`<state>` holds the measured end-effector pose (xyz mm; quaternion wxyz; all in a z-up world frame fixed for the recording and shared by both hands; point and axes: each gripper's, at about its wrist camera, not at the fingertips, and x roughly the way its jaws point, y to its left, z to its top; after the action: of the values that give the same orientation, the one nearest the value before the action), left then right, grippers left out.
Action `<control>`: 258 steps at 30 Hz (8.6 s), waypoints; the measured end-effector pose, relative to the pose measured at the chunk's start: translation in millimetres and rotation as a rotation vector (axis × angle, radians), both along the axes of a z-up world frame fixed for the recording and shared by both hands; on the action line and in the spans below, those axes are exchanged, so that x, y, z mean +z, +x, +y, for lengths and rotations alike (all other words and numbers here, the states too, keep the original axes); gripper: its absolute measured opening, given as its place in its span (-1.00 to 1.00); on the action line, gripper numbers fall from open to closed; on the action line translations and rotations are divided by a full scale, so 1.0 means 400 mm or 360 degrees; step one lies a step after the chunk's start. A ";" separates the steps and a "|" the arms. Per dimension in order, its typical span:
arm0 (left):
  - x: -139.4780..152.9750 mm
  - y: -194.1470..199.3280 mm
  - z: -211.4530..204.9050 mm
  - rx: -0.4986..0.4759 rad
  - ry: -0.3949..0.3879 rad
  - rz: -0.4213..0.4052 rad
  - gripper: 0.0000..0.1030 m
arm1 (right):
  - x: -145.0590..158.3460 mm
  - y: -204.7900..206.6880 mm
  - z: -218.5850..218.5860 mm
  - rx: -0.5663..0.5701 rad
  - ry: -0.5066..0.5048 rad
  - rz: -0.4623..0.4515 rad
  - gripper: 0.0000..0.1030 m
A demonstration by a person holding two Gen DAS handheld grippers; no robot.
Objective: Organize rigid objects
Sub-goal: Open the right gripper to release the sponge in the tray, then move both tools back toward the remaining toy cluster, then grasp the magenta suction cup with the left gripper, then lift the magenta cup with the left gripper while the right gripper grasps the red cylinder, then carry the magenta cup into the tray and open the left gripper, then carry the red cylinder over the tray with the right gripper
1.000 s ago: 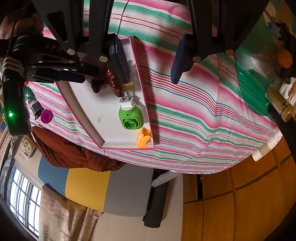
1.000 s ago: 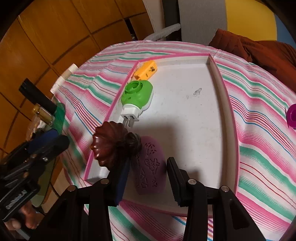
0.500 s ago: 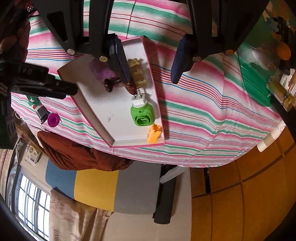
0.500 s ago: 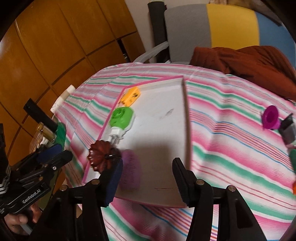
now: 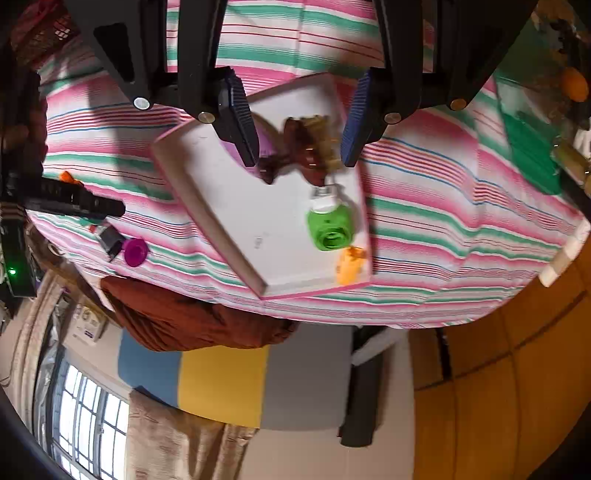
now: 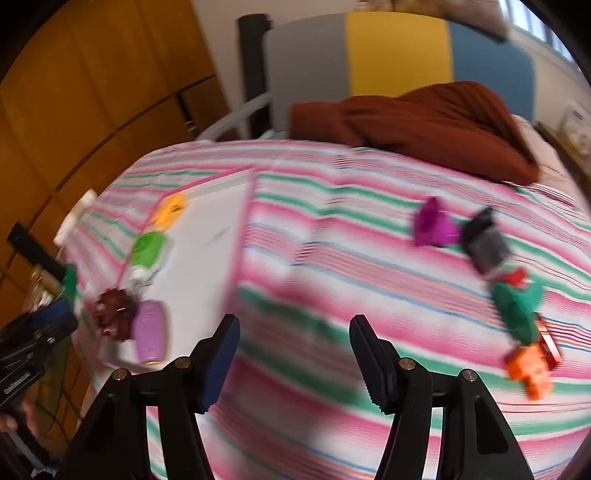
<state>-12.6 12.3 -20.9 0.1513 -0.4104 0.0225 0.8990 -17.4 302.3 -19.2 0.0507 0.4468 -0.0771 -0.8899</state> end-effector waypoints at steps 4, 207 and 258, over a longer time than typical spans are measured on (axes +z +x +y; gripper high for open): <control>-0.001 -0.004 0.028 -0.0054 0.0037 -0.0050 -0.10 | 0.022 0.009 0.138 -0.0199 0.0036 0.0035 0.23; 0.015 -0.358 -0.004 0.0110 0.0202 -0.0160 -0.36 | -0.158 0.022 0.444 -0.0702 0.0416 -0.0338 -0.48; 0.042 -0.010 0.087 -0.0130 -0.0032 0.0036 -0.35 | -0.036 0.044 0.440 -0.0685 -0.0028 0.0080 -0.51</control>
<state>-16.7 47.1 -4.0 0.1835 -0.4003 0.0499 0.8964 0.3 478.2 -33.5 -0.1346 0.3971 -0.1773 -0.8904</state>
